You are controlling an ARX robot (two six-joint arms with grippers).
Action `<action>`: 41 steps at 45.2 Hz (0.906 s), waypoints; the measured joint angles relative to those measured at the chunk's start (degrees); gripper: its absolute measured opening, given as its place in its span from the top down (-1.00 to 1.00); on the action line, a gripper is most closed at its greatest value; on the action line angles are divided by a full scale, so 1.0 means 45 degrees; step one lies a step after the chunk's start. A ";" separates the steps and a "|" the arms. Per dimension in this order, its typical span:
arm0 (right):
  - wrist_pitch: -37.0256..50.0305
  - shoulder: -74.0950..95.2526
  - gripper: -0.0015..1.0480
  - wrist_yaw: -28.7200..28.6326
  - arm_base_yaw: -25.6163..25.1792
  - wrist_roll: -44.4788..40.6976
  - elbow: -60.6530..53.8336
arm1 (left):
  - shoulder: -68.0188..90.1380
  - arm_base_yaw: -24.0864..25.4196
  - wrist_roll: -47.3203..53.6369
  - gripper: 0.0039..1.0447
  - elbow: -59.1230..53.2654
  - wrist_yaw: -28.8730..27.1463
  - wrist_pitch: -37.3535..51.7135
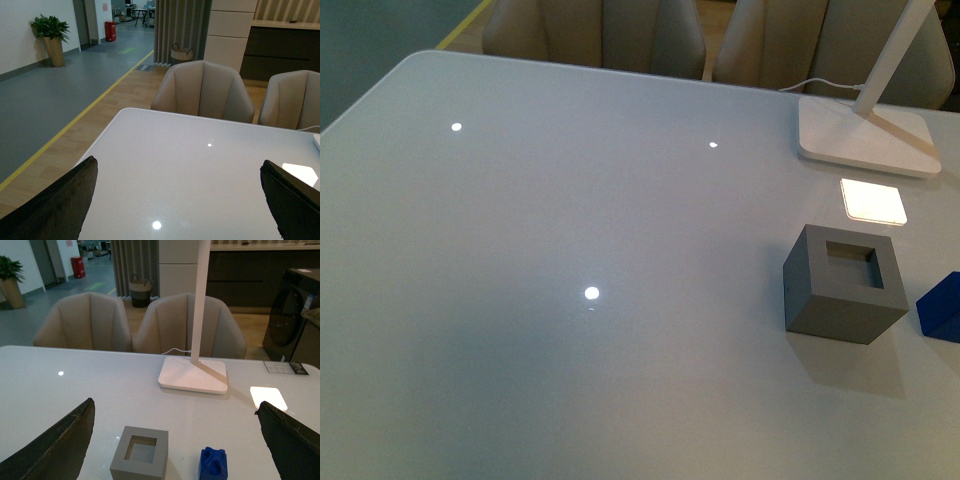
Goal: Insert blue part into gray base
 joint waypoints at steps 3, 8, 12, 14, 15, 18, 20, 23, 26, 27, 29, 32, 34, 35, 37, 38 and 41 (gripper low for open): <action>0.0000 -0.0005 -0.83 0.0000 0.0000 0.0000 0.0000 | 0.0000 0.0000 0.0000 -0.86 -0.0005 0.0000 0.0000; 0.0000 -0.0005 -0.83 0.0005 0.0000 0.0000 0.0000 | 0.0000 0.0000 0.0000 -0.86 0.0000 0.0000 0.0000; 0.0000 -0.0005 -0.83 0.0005 0.0000 0.0000 0.0000 | 0.0000 0.0000 0.0000 -0.86 0.0000 0.0000 0.0000; 0.0000 -0.0005 -0.83 0.0005 0.0000 0.0000 0.0000 | 0.0000 0.0000 0.0000 -0.86 0.0000 -0.0005 0.0000; 0.0000 -0.0005 -0.83 0.0005 0.0000 0.0000 0.0000 | 0.0000 0.0000 0.0000 -0.86 0.0000 0.0000 0.0000; 0.0000 -0.0005 -0.83 0.0000 0.0000 0.0000 0.0000 | 0.0000 0.0000 0.0000 -0.86 -0.0005 0.0000 0.0000; 0.0000 -0.0005 -0.83 0.0005 0.0000 0.0000 0.0000 | 0.0000 0.0000 0.0000 -0.86 0.0000 0.0000 0.0000; 0.0000 -0.0005 -0.83 0.0005 0.0000 0.0000 0.0000 | 0.0000 0.0000 0.0000 -0.86 0.0000 0.0000 0.0000; -0.0874 0.0457 -0.83 0.1457 0.0471 0.0379 0.0311 | 0.0000 0.0000 0.0000 -0.86 -0.0005 0.0000 0.0000; -0.2132 0.1394 -0.83 0.3366 0.1379 0.1117 0.0889 | 0.0000 0.0000 0.0000 -0.86 0.0000 0.0000 0.0000; -0.3410 0.3487 -0.83 0.5921 0.2924 0.2011 0.1763 | 0.0000 0.0000 0.0000 -0.86 -0.0005 -0.0039 0.0000; -0.2608 0.6815 -0.83 0.7548 0.3881 0.2973 0.2739 | -0.0005 0.0000 0.0000 -0.86 -0.0005 0.0000 0.0000; -0.1549 0.8811 -0.83 0.6892 0.3264 0.3104 0.3376 | -0.0005 0.0000 0.0000 -0.86 0.0000 -0.0010 0.0000; -0.1132 0.9763 -0.83 0.6290 0.2846 0.3094 0.3706 | -0.0005 0.0000 0.0000 -0.86 0.0000 0.0000 0.0000; -0.0544 1.1710 -0.83 0.5323 0.2040 0.2934 0.4435 | -0.0005 0.0000 0.0000 -0.86 0.0000 0.0000 0.0000; -0.0432 1.2658 -0.83 0.4847 0.1661 0.2812 0.4847 | -0.0005 0.0000 0.0000 -0.86 0.0000 0.0000 0.0000; -0.0602 1.5450 -0.83 0.3531 0.0602 0.2788 0.6222 | -0.0005 0.0000 0.0000 -0.86 -0.0005 -0.0010 0.0000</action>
